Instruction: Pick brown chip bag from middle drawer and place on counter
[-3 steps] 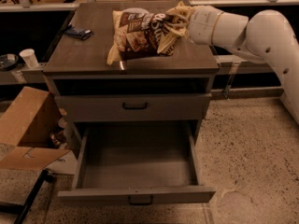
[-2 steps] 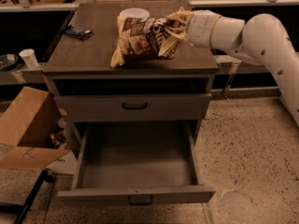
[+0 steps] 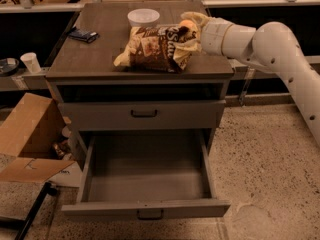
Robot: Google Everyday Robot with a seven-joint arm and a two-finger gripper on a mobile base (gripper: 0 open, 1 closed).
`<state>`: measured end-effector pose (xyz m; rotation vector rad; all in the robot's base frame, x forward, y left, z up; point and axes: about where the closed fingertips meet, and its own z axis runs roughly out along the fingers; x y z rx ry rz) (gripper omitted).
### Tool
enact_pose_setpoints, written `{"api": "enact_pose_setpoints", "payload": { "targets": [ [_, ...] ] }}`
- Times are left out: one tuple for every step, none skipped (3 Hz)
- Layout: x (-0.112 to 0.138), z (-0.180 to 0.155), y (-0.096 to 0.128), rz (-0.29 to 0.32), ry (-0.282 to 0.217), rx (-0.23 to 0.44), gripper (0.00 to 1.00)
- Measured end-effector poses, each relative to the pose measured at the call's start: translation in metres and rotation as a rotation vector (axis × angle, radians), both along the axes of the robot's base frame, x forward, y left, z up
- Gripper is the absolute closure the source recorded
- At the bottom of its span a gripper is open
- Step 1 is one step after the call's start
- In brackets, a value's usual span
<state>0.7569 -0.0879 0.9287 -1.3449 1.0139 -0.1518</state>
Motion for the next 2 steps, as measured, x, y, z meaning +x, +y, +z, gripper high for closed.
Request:
{"api": "enact_pose_setpoints", "payload": {
  "targets": [
    [0.005,-0.008,-0.008,-0.027,0.017,-0.005,0.0],
    [0.0,0.01,-0.027,-0.058,-0.026,0.019,0.0]
  ]
}}
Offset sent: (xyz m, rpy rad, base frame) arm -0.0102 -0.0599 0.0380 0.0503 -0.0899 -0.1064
